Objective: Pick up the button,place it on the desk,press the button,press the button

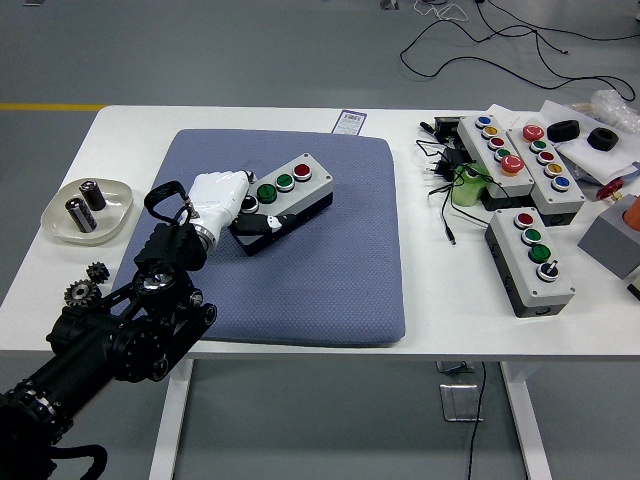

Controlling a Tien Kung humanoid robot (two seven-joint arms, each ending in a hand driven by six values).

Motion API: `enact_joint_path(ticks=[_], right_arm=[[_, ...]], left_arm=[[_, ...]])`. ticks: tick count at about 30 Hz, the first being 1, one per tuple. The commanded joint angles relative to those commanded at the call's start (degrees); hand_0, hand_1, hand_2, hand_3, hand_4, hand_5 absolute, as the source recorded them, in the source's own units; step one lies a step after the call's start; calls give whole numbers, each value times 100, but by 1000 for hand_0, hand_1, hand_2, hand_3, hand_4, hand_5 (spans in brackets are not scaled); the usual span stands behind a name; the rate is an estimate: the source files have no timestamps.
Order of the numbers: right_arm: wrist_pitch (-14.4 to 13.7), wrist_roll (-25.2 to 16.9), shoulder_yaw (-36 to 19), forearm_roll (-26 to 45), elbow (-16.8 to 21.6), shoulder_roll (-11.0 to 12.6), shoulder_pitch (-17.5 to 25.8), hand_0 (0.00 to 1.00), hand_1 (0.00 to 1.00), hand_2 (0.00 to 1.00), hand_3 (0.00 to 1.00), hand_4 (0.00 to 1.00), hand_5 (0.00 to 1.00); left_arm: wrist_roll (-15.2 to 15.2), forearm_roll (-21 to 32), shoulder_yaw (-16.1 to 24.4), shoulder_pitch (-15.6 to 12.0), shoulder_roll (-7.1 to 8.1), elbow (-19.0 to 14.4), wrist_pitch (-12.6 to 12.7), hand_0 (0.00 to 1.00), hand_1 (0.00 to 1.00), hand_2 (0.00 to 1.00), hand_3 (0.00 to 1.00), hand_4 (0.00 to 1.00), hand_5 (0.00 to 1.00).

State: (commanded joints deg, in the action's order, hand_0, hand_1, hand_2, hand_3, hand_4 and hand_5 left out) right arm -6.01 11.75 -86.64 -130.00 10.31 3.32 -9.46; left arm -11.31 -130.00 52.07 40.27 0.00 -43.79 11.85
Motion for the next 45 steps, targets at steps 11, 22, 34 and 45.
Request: enact_joint_path(ticks=[11,22,34,45], right_arm=[[-17,-5,-31,0,0,-11,-15,673,658,674,624,310,173],[-18,-5,-37,0,0,-18,-36,673,658,674,624,310,173],[-11,-4,-100,0,0,-46,-40,673,658,674,624,310,173],[-7,-9,-36,0,0,-59,-20,673,658,674,624,310,173]], left_arm=[[1112,64,23,-108,431,-169,-316,43,104,185,290,2,2],[1900,944,-531,-126,1040,-576,-29,2,39,107,219,2,2],[2342,1320,-1354,35,1456,-1004,272,2,36,105,214,2,2],[2388,1205,-2076,404,1690,-1000,107,13,66,135,232,2,2]])
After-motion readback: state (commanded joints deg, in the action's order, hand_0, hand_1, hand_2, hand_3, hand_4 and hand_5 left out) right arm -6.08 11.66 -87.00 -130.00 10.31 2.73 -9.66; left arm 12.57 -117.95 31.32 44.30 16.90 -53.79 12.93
